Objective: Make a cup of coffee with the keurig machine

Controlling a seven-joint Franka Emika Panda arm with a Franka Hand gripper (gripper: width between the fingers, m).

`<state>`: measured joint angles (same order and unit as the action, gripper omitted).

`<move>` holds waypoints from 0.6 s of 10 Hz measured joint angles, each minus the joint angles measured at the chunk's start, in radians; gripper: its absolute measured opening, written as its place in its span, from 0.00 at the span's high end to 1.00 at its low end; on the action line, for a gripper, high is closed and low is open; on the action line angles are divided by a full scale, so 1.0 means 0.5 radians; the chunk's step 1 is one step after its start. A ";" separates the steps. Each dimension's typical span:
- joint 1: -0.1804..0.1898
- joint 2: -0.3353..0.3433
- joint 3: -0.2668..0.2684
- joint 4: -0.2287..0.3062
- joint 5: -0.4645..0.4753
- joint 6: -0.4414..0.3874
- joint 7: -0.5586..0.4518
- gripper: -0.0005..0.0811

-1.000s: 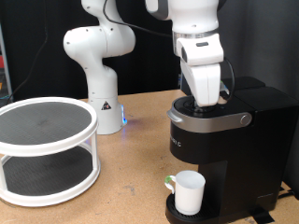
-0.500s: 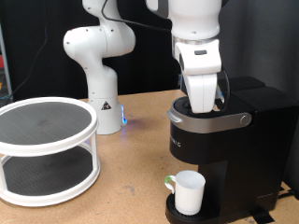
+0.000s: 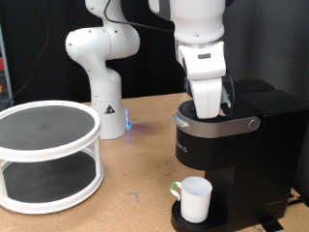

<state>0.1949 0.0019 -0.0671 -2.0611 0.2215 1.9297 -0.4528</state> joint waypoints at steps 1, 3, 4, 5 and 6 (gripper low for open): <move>0.000 0.002 -0.002 0.007 0.000 -0.027 -0.030 0.99; 0.000 0.032 -0.004 0.057 -0.001 -0.138 -0.041 0.99; 0.000 0.051 -0.006 0.085 -0.002 -0.178 -0.041 0.99; 0.000 0.063 -0.007 0.101 -0.002 -0.198 -0.040 0.99; 0.000 0.069 -0.008 0.108 -0.001 -0.207 -0.039 0.99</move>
<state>0.1949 0.0366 -0.0712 -2.0069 0.2208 1.8260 -0.4722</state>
